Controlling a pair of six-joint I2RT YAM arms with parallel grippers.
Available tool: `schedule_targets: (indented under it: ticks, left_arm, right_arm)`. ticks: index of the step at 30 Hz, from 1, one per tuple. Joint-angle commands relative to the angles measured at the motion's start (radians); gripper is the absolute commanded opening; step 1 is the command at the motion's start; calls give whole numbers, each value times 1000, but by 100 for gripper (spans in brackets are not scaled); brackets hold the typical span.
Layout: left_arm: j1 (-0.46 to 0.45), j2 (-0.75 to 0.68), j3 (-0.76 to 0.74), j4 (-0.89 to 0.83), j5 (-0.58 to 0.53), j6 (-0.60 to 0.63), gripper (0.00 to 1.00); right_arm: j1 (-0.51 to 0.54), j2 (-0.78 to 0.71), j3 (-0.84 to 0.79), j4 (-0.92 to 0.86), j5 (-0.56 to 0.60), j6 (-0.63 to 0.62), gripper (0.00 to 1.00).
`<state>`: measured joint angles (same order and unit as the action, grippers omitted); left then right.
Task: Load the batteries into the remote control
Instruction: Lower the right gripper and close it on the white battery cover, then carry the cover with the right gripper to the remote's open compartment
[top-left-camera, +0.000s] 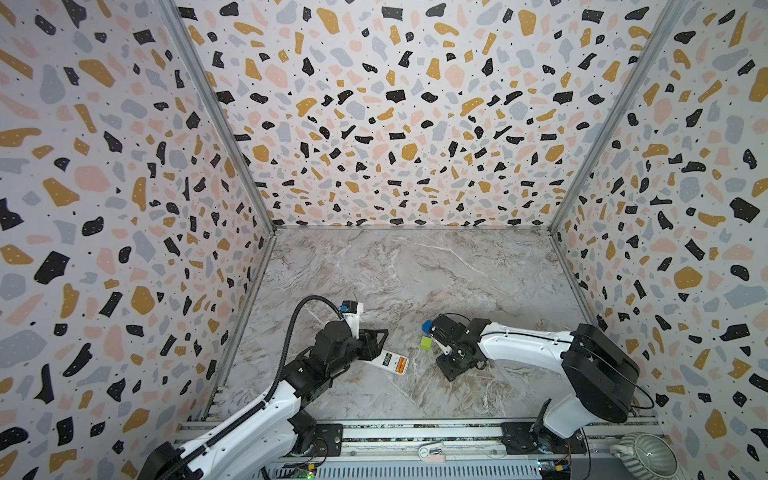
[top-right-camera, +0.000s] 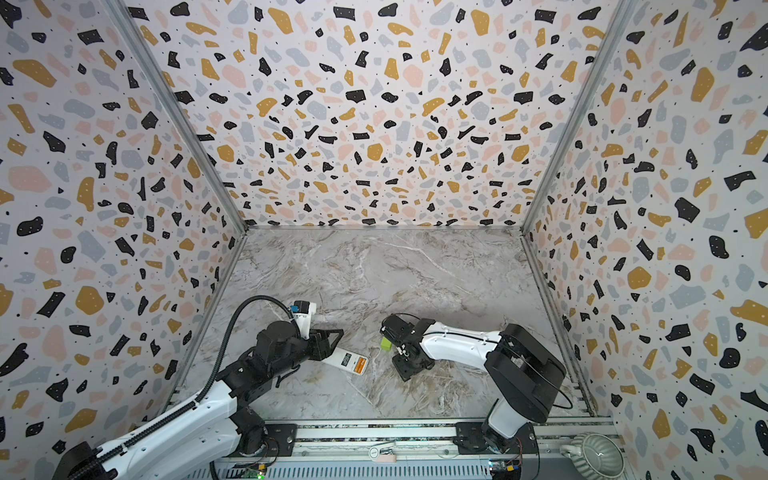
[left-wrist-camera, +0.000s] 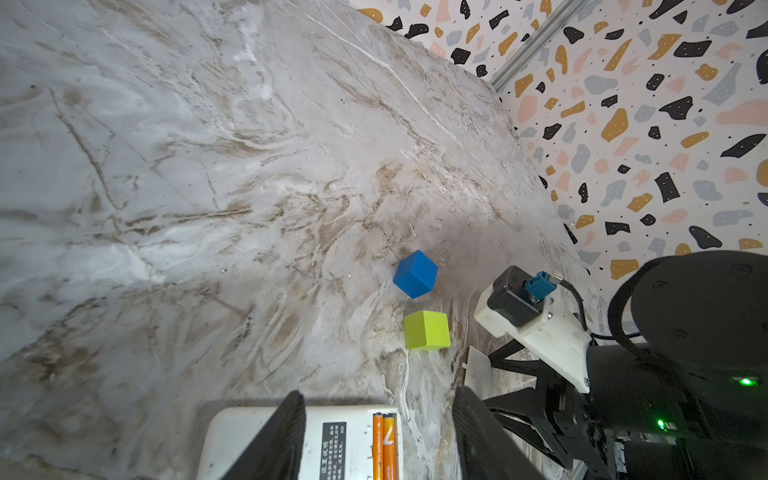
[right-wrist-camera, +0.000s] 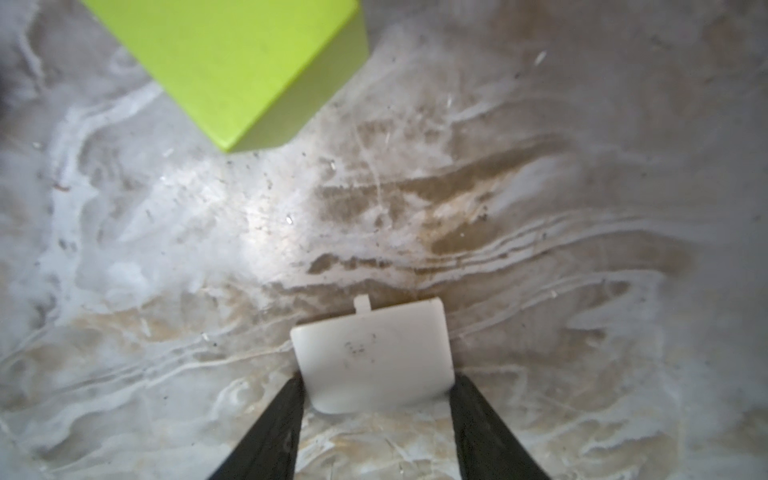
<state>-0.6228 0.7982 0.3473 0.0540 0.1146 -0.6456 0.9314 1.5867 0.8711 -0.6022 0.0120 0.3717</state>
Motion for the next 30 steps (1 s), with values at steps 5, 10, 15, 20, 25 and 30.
schedule_targets:
  ticks: [5,10,15,20,25,30]
  left_arm:
    - [6,-1,-14,43,-1,-6,58]
    - [5,-2,-14,39,-2,-8,58]
    - [6,-2,-15,39,-6,-12,58]
    - [6,-4,-16,38,-9,-14,58]
    - [6,-1,-16,39,-10,-16,58]
    - [6,1,-17,38,-12,-16,58]
  right_arm:
    - [3,33,14,-32,12,-34,58]
    - [3,39,30,-33,26,-52,71]
    - [3,53,41,-30,34,-74,71]
    - [3,62,48,-28,33,-89,69]
    - [4,64,49,-30,23,-91,60]
    - [19,50,54,-31,22,-97,52]
